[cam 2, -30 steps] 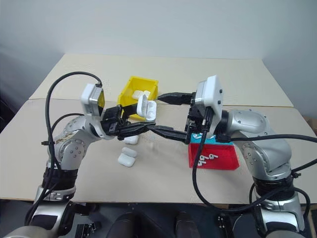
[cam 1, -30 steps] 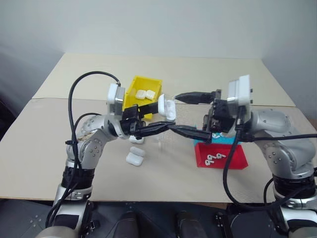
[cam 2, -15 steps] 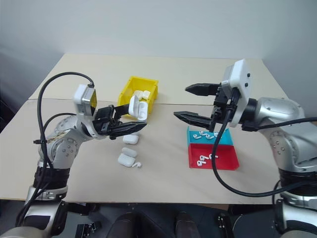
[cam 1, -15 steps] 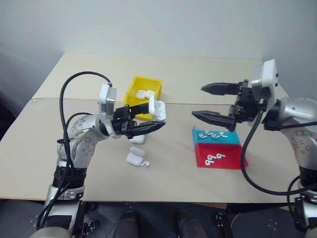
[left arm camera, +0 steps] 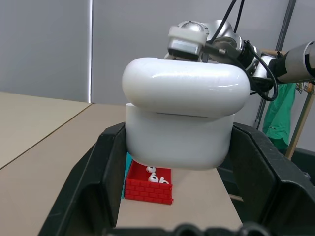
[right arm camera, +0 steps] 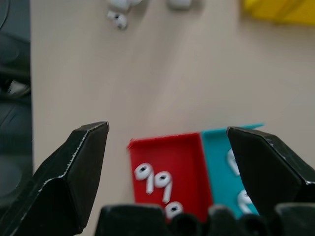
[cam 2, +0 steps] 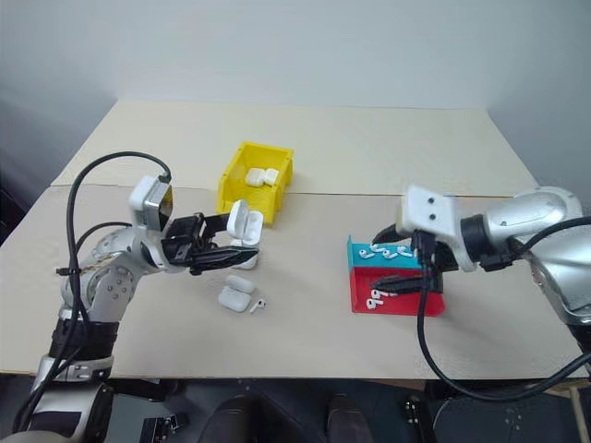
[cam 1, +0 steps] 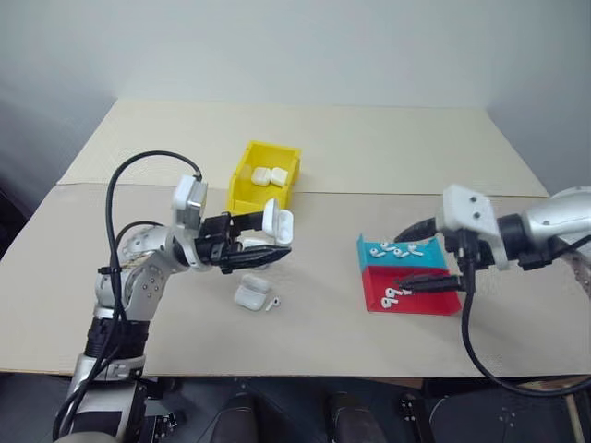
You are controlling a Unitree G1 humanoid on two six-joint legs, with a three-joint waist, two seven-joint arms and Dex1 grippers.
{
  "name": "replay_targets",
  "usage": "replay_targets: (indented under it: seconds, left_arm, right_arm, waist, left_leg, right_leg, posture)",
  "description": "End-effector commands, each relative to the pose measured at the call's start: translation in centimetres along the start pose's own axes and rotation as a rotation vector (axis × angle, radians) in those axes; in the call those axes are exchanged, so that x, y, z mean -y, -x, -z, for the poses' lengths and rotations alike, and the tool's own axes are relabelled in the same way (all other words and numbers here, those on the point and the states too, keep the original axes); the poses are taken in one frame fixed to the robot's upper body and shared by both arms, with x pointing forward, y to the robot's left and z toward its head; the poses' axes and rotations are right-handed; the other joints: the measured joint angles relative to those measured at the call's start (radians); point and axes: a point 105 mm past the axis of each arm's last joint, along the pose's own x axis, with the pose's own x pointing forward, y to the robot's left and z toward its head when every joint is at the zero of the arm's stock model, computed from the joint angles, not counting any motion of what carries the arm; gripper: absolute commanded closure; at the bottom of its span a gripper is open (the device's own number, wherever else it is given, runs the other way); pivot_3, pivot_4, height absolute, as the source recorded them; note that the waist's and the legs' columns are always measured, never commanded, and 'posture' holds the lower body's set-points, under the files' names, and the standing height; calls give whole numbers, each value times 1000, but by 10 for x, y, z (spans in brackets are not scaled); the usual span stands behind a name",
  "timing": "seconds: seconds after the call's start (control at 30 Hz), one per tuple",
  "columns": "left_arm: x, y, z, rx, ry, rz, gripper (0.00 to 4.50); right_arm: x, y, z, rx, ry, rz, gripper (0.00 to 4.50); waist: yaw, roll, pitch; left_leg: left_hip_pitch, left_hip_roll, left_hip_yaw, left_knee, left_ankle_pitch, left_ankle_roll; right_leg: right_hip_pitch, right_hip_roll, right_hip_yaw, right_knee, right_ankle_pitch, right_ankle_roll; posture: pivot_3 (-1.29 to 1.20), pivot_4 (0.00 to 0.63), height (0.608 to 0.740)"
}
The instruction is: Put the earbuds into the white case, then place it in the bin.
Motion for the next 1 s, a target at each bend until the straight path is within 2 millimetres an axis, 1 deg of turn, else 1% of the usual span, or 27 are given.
replay_targets:
  seconds: [0.03,0.1,0.17,0.27,0.43,0.53,0.67,0.73,0.83,1.0]
  left_arm:
    - [11,-7,-12,46,-66,26,1691]
    - [15,-10,-14,66,-67,28,1691]
    - [19,-14,-14,72,-69,34,1691]
    - [28,-20,-12,69,-69,82,1691]
    - [30,-19,-8,46,-68,129,1691]
    - [32,-22,-13,75,-47,139,1691]
    - [36,-19,-21,109,-11,151,1691]
    - [35,-21,-24,118,-6,150,1691]
    - [34,-24,-30,125,-3,159,1691]
    - [34,-27,-29,112,-2,173,1691]
  right_arm:
    - [-1,-6,3,-73,21,-10,577]
    - [2,-14,10,-141,36,10,1232]
    - [6,-19,17,-190,17,27,1232]
    - [14,-21,26,-274,-6,86,1232]
    - [19,-24,27,-305,-26,122,1232]
    - [19,-26,32,-326,-37,139,1232]
    - [19,-31,51,-386,-33,157,1232]
    - [18,-31,57,-397,-43,158,1232]
    - [19,-29,63,-412,-48,158,1232]
    - [23,-27,67,-412,-58,179,1232]
  waist:
    - [0,0,0]
    - [0,0,0]
    - [0,0,0]
    - [1,0,0]
    - [3,0,0]
    - [4,0,0]
    - [5,0,0]
    - [5,0,0]
    - [5,0,0]
    - [1,0,0]
  left_leg:
    - [0,0,0,0,0,0]
    - [0,0,0,0,0,0]
    - [0,0,0,0,0,0]
    - [0,0,0,0,0,0]
    - [0,0,0,0,0,0]
    - [-1,0,0,0,0,0]
    - [-1,0,0,0,0,0]
    - [-1,0,0,0,0,0]
    - [0,0,0,0,0,0]
    - [0,0,0,0,0,0]
  right_leg:
    - [0,0,0,0,0,0]
    - [0,0,0,0,0,0]
    - [-1,0,0,0,0,0]
    - [-1,0,0,0,0,0]
    - [-1,0,0,0,0,0]
    - [-1,0,0,0,0,0]
    - [-1,0,0,0,0,0]
    - [-1,0,0,0,0,0]
    - [-1,0,0,0,0,0]
    - [0,0,0,0,0,0]
  posture:
    - [0,150,740]
    - [0,150,740]
    - [0,150,740]
    - [0,150,740]
    - [0,150,740]
    - [0,150,740]
    - [0,150,740]
    - [0,150,740]
    - [0,150,740]
    - [0,150,740]
